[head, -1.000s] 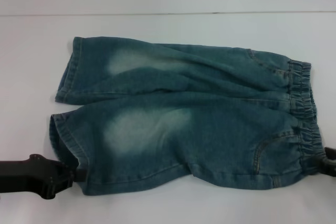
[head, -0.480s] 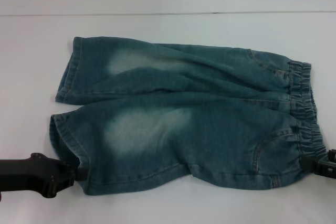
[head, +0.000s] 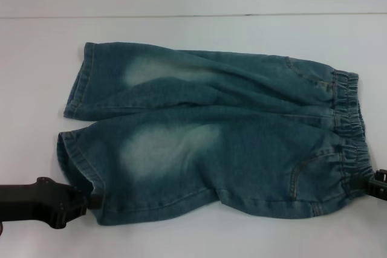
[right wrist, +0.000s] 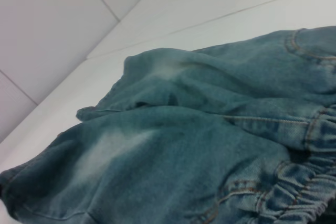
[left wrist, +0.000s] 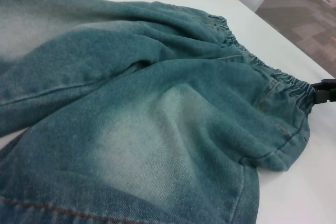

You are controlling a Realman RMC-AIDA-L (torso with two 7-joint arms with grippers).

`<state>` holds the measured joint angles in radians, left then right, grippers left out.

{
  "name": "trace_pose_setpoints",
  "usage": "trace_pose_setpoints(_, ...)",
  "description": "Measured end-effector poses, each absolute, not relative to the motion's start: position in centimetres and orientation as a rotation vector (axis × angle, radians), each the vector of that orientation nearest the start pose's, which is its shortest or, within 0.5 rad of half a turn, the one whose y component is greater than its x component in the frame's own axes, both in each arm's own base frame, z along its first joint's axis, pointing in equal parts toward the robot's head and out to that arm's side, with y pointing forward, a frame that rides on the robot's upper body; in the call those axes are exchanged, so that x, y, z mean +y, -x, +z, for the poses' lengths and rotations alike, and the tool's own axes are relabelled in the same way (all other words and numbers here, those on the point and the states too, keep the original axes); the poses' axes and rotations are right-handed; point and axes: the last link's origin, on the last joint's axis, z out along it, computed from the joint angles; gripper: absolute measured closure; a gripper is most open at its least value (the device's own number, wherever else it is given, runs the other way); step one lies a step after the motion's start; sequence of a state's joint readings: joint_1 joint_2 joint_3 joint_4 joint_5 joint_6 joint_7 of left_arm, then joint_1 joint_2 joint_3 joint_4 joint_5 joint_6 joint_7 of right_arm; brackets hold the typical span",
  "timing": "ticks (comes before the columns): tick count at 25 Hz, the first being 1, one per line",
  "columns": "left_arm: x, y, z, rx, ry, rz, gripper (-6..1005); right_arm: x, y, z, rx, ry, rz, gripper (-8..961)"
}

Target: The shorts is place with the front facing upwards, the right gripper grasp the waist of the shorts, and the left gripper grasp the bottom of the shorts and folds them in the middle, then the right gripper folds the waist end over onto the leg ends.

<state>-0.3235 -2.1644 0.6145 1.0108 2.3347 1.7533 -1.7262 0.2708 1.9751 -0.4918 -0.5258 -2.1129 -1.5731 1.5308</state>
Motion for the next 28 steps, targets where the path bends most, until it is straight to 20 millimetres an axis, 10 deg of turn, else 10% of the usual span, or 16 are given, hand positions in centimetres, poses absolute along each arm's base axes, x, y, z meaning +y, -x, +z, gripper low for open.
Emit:
trace_pose_setpoints(13, 26.0, 30.7, 2.0, -1.130, 2.710, -0.396, 966, 24.3, -37.5, 3.9, 1.332, 2.366, 0.654, 892)
trace_pose_setpoints(28, 30.9, 30.5, 5.6, -1.049, 2.419, -0.590, 967, 29.5, -34.3, 6.0, 1.409, 2.114, 1.022, 909)
